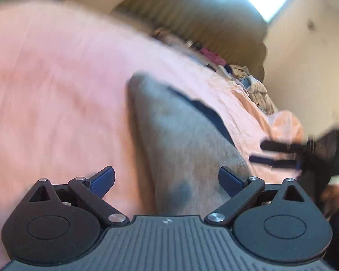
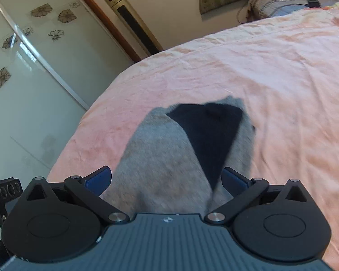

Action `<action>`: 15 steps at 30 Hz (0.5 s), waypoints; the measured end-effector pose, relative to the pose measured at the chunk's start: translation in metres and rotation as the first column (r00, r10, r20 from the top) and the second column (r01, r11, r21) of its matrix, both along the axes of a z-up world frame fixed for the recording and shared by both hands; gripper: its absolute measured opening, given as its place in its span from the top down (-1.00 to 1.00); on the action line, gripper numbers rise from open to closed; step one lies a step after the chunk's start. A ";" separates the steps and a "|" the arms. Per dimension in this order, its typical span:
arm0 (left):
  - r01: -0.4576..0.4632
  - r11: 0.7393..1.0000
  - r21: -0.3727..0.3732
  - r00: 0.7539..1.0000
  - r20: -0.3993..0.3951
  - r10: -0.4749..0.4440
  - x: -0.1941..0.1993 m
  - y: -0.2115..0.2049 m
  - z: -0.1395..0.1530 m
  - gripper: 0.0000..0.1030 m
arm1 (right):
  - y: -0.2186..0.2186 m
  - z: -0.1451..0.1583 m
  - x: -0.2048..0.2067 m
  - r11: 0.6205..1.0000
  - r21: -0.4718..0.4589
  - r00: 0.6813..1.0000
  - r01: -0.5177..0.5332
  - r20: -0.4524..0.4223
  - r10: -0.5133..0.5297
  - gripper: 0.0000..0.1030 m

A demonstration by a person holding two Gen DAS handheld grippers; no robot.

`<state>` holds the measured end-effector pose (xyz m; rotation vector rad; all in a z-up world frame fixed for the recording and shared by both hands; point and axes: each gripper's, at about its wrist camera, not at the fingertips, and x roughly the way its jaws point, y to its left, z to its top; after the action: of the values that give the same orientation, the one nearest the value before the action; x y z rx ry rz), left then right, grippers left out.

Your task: Fold small clothes

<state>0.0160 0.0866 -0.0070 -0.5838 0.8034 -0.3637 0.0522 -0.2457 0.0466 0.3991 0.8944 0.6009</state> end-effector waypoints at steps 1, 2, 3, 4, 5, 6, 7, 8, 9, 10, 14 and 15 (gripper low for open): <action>-0.002 0.996 -0.086 0.999 -0.033 -0.001 -0.002 0.005 -0.009 -0.91 | -0.008 -0.008 -0.006 1.000 0.000 1.000 0.011 -0.029 -0.011 -0.93; -0.006 0.991 -0.131 1.000 -0.031 0.002 -0.005 0.006 -0.011 -0.90 | -0.014 -0.018 -0.011 1.000 0.002 0.998 0.009 -0.063 -0.009 -0.79; 0.020 0.979 -0.203 0.998 -0.060 -0.033 -0.004 0.005 -0.016 -0.89 | -0.015 -0.028 -0.014 1.000 0.011 0.995 -0.008 -0.097 0.009 -0.70; 0.041 0.966 -0.256 0.995 -0.081 -0.064 0.002 0.002 -0.021 -0.70 | -0.016 -0.034 -0.018 0.999 0.026 0.995 -0.023 -0.101 0.026 -0.53; 0.062 0.958 -0.281 0.991 -0.095 -0.092 0.006 -0.002 -0.024 -0.20 | -0.015 -0.036 -0.023 0.999 0.033 0.997 -0.036 -0.073 0.039 -0.46; 0.084 0.958 -0.273 0.985 -0.122 -0.121 0.011 -0.010 -0.027 0.11 | -0.012 -0.039 -0.024 0.998 0.035 0.995 -0.060 -0.079 0.063 -0.35; 0.095 0.969 -0.229 0.979 -0.152 -0.132 0.016 -0.016 -0.030 0.55 | -0.010 -0.041 -0.024 0.996 0.035 0.992 -0.076 -0.100 0.079 0.14; 0.103 0.975 -0.195 0.976 -0.169 -0.137 0.020 -0.021 -0.033 0.68 | -0.007 -0.044 -0.024 0.996 0.025 0.988 -0.091 -0.126 0.093 0.52; 0.108 0.977 -0.184 0.977 -0.164 -0.139 0.018 -0.022 -0.031 0.69 | -0.005 -0.043 -0.024 0.995 0.009 0.988 -0.104 -0.114 0.104 0.52; 0.115 0.981 -0.158 0.978 -0.152 -0.140 0.013 -0.022 -0.024 0.72 | -0.003 -0.040 -0.028 0.993 -0.011 0.988 -0.120 -0.099 0.118 0.53; 0.159 0.987 0.014 0.982 -0.102 -0.157 -0.003 -0.019 -0.012 0.72 | 0.004 -0.035 -0.050 0.972 -0.151 0.983 -0.181 -0.021 0.180 0.55; 0.172 0.984 0.042 0.983 -0.078 -0.168 -0.006 -0.017 -0.012 0.71 | 0.004 -0.037 -0.053 0.971 -0.158 0.983 -0.181 0.008 0.185 0.58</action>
<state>0.0097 0.0699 -0.0192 -0.4866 0.9339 -0.4800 -0.0004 -0.2414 0.0099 0.1678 0.9563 0.6975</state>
